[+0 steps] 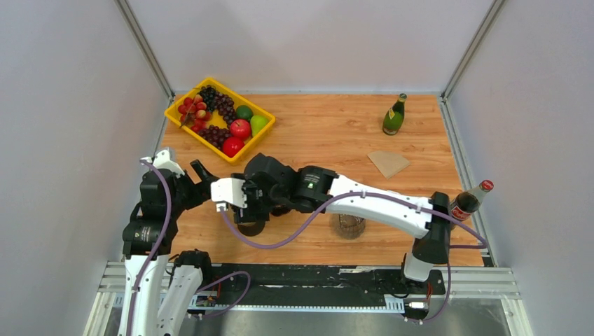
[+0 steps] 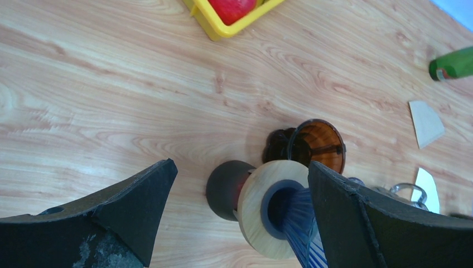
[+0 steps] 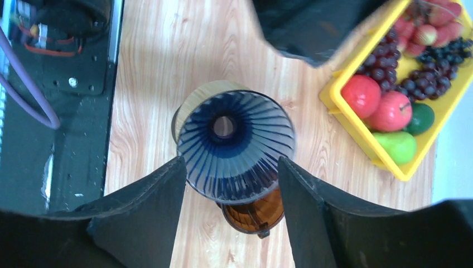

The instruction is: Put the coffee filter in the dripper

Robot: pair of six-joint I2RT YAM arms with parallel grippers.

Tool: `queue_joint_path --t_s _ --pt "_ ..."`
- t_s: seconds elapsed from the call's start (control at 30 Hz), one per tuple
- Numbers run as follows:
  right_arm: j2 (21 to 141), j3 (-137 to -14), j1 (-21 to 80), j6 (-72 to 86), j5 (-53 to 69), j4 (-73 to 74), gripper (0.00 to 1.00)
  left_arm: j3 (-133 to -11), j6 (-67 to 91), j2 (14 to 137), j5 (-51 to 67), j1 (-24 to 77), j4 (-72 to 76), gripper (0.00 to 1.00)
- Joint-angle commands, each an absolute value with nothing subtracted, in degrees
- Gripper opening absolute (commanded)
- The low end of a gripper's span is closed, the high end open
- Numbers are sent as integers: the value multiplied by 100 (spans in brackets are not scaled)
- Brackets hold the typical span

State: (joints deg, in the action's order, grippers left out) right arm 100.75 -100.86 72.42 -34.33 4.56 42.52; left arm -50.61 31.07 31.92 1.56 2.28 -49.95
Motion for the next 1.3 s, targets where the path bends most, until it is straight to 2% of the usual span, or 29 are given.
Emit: queue_joint_path --t_s 0.0,0.13,0.27,0.5,0.73,0.93,1.07,1.17,1.27 --pt "9334 -9745 6814 -2175 443 3494 67 -5192 2846 3126 785 244 -4931 100" --pt "9058 -9337 6236 -1103 1084 3127 67 -5057 2818 3146 1337 246 -4846 100" --pt "9224 -9201 5790 -146 1942 3020 64 -4915 2842 3200 1837 246 -4698 98" --pt "9617 -9145 5714 291 2131 2908 63 -4774 2856 3317 2104 246 -4610 81" --pt "10007 -9255 5685 492 2145 2828 59 -4577 2873 3500 2330 246 -4519 70" --pt "10297 -9334 5669 746 2415 2758 45 -4433 2784 3581 2520 246 -4450 64" --pt "10345 -9306 5695 873 2371 2642 38 -4381 2810 3585 2494 246 -4434 55" --pt "10334 -9290 5726 894 2245 2614 33 -4369 2812 3592 2483 245 -4413 52" --pt "10361 -9309 5803 918 2222 2606 30 -4368 2805 3632 2472 246 -4412 45"
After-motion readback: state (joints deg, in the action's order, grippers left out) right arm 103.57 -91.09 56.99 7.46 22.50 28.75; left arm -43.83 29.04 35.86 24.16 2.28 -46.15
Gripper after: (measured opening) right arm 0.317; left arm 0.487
